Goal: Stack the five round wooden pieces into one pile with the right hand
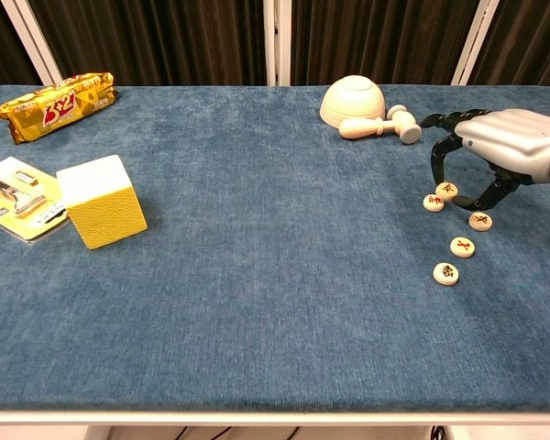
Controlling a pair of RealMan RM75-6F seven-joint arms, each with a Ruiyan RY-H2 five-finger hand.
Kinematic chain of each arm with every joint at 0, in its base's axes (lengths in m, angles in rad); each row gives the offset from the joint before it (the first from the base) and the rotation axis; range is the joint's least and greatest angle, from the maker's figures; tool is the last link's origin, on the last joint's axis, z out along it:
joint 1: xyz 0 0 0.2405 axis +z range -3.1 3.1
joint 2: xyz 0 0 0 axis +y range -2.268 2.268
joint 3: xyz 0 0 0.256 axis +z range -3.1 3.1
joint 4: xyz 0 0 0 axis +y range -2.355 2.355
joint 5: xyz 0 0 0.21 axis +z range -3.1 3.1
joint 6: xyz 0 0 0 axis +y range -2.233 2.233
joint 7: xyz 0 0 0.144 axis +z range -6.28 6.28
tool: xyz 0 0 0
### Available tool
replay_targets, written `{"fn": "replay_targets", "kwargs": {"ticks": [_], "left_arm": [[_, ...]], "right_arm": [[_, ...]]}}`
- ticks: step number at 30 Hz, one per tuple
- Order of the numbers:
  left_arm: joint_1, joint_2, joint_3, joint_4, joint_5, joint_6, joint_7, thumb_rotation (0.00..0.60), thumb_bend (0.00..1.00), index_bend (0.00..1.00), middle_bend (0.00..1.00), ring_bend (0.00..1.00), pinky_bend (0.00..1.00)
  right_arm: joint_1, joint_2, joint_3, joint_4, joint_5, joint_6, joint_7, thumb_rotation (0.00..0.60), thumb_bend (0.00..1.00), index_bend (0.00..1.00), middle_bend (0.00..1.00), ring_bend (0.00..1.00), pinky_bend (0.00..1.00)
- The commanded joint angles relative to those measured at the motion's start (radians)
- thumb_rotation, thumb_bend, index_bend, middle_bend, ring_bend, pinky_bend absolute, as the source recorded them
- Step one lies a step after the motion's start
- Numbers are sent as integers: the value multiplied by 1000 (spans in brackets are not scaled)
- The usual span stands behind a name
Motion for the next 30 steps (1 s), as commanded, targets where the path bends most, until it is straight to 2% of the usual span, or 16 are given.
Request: {"fn": "replay_targets", "kwargs": {"ticks": [1, 16, 30], "left_arm": [[0, 0, 0, 0, 0, 0, -1, 600, 136, 77, 0, 0, 0], [-2, 5, 1, 3, 0, -5, -12, 600, 136, 77, 0, 0, 0], [-3, 6, 0, 7, -5, -8, -20, 600, 136, 77, 0, 0, 0]], "right_arm": [[1, -3, 0, 2, 0, -1, -2, 600, 283, 530, 0, 0, 0], [11, -18, 3, 14, 12, -19, -2, 600, 274, 493, 0, 0, 0], [18, -24, 4, 22, 18, -31, 4, 600, 259, 414, 0, 0, 0]]}}
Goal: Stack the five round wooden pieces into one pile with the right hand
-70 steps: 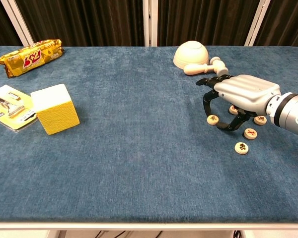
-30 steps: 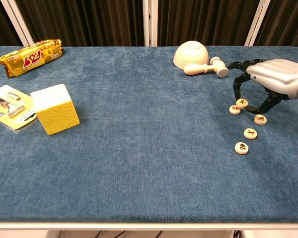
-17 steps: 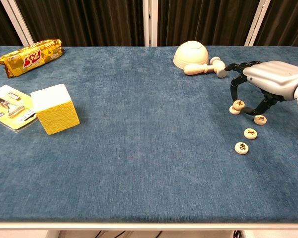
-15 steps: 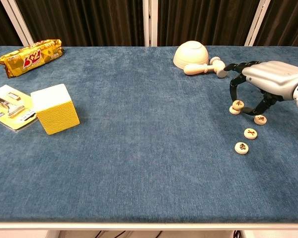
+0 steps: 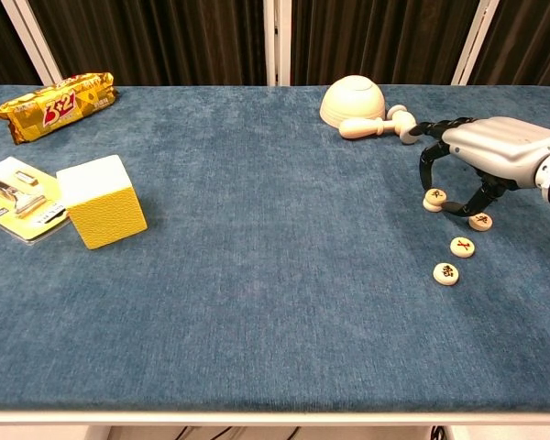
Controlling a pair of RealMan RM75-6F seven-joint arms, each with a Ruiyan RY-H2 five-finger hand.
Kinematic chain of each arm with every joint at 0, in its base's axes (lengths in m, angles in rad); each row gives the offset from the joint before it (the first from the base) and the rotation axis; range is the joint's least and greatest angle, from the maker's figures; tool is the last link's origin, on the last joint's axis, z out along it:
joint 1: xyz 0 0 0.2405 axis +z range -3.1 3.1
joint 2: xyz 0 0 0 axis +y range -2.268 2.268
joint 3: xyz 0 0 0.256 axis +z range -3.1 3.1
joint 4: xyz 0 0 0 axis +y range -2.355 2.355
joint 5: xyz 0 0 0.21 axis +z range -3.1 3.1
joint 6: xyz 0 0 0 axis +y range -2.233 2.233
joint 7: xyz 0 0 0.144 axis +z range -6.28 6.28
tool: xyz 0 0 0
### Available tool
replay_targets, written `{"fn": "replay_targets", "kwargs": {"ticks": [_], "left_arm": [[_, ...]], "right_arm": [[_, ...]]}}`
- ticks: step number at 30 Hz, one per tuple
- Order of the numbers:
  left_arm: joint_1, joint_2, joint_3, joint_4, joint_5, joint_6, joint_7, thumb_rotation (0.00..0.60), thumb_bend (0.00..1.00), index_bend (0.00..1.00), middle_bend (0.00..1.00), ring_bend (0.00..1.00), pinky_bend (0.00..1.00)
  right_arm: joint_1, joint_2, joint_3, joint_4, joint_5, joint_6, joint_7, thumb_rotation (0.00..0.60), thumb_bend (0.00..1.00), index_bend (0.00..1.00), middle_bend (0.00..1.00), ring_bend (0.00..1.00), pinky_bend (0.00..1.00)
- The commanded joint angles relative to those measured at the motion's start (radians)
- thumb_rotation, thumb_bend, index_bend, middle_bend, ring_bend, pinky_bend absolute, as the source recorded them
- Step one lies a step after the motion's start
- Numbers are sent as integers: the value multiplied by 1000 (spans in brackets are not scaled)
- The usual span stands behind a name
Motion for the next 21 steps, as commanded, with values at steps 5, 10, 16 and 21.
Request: {"fn": "replay_targets", "kwargs": {"ticks": [5, 10, 16, 21], "left_arm": [[0, 0, 0, 0, 0, 1, -1, 600, 136, 77, 0, 0, 0], [1, 1, -1, 0, 2, 4, -3, 600, 136, 77, 0, 0, 0], [0, 1, 1, -2, 5, 2, 1, 600, 136, 77, 0, 0, 0], [-1, -1, 3, -7, 8, 0, 11, 600, 137, 77, 0, 0, 0]], "right_arm": [[-1, 8, 0, -11, -3, 4, 4, 600, 254, 389, 0, 0, 0], [-19, 42, -4, -59, -26, 43, 13, 600, 252, 378, 0, 0, 0], [-71, 111, -38, -128, -58, 106, 13, 600, 251, 375, 0, 0, 0], [-106, 143, -64, -141, -47, 115, 7, 600, 249, 375, 0, 0, 0]]}}
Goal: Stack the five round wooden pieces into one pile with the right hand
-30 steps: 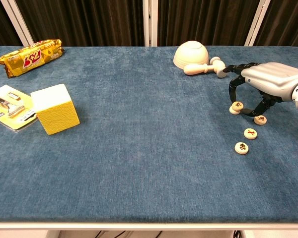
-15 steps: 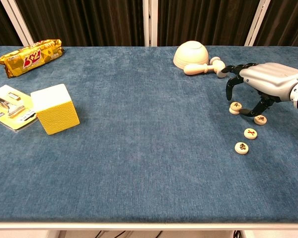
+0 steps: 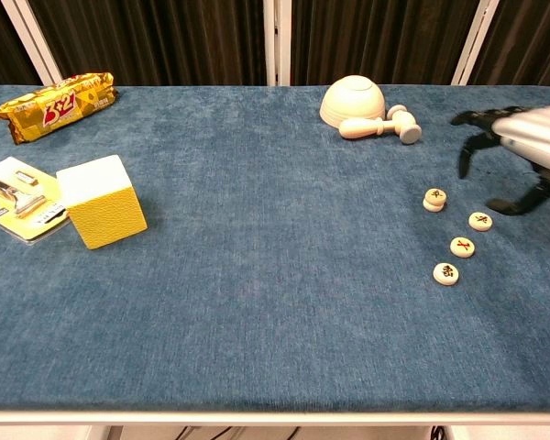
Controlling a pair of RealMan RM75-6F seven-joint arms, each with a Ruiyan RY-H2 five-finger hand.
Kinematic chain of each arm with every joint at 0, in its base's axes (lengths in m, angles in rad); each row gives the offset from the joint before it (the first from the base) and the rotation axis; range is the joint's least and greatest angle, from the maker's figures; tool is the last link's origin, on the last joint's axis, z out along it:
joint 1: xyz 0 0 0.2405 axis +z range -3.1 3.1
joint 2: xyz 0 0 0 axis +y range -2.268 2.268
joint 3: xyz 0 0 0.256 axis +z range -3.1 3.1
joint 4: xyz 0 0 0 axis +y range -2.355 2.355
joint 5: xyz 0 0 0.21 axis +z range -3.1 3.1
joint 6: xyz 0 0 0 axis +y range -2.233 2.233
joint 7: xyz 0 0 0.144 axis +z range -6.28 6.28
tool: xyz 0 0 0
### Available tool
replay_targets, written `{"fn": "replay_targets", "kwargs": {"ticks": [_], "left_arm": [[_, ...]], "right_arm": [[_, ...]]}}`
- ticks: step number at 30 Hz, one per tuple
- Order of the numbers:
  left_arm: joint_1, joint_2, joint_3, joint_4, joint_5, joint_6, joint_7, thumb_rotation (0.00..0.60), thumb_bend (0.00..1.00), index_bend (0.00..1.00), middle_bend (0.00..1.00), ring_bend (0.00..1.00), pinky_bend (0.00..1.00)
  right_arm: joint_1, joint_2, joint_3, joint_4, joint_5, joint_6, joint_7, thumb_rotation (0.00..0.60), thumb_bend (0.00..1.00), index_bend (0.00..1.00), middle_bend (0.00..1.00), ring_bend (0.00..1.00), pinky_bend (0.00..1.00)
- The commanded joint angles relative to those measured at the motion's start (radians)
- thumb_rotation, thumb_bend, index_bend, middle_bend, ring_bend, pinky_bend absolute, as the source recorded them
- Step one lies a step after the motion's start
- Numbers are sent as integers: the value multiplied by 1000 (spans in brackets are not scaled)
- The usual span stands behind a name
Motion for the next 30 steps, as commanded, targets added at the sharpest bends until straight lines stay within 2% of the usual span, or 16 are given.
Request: {"fn": "replay_targets", "kwargs": {"ticks": [1, 9, 30], "left_arm": [[0, -1, 1, -2, 0, -1, 5, 600, 136, 77, 0, 0, 0], [-2, -4, 1, -4, -5, -7, 16, 600, 136, 77, 0, 0, 0], [1, 0, -3, 2, -9, 0, -2, 600, 136, 77, 0, 0, 0]], "right_arm": [[-16, 8, -12, 2, 7, 2, 2, 600, 248, 375, 0, 0, 0], [-30, -15, -25, 47, 1, -12, 21, 600, 245, 375, 0, 0, 0], [-16, -73, -14, 97, -19, -47, 21, 600, 256, 387, 0, 0, 0]]}}
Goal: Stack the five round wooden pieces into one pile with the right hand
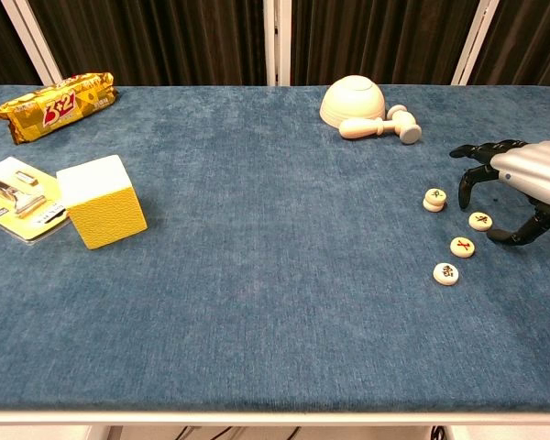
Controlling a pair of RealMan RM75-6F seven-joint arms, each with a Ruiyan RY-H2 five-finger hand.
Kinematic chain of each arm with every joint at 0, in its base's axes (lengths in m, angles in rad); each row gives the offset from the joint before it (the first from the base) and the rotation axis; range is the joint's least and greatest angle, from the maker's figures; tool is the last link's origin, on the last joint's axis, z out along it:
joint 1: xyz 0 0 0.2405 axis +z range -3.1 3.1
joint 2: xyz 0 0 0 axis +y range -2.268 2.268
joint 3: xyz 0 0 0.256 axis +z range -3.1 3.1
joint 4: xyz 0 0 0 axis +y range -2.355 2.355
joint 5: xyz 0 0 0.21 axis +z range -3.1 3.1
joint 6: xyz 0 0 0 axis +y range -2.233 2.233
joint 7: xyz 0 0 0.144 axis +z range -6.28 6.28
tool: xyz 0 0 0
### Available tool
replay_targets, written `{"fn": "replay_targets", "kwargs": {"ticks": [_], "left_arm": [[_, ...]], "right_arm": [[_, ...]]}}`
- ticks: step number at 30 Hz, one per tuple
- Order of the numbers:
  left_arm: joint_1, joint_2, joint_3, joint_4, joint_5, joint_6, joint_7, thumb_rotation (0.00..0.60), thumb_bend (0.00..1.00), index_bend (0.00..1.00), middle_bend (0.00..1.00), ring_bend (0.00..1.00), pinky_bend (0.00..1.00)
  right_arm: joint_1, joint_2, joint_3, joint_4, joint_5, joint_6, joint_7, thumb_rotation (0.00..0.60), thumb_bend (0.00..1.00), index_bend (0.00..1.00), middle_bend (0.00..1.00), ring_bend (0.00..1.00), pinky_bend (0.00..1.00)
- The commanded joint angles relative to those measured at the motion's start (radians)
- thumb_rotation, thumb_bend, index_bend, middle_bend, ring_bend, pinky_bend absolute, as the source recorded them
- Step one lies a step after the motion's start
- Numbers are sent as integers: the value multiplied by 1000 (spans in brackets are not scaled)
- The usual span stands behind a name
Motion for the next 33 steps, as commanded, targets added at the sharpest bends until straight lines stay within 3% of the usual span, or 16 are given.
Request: {"fn": "replay_targets", "kwargs": {"ticks": [1, 12, 25, 33], "left_arm": [[0, 0, 0, 1, 0, -1, -1, 600, 136, 77, 0, 0, 0], [-1, -2, 1, 2, -1, -4, 2, 600, 136, 77, 0, 0, 0], [-3, -3, 1, 1, 0, -6, 4, 600, 136, 77, 0, 0, 0], [-3, -2, -1, 5, -6, -8, -6, 600, 136, 77, 0, 0, 0]], "right_arm": [[0, -3, 0, 3, -1, 0, -4, 600, 261, 399, 0, 0, 0], [-6, -5, 4, 5, -6, 8, -3, 600, 277, 518, 0, 0, 0], [19, 29, 58, -61, -10, 25, 2, 600, 278, 527, 0, 0, 0], [65, -9, 88, -41, 50, -23, -64, 600, 278, 531, 2, 0, 0]]}}
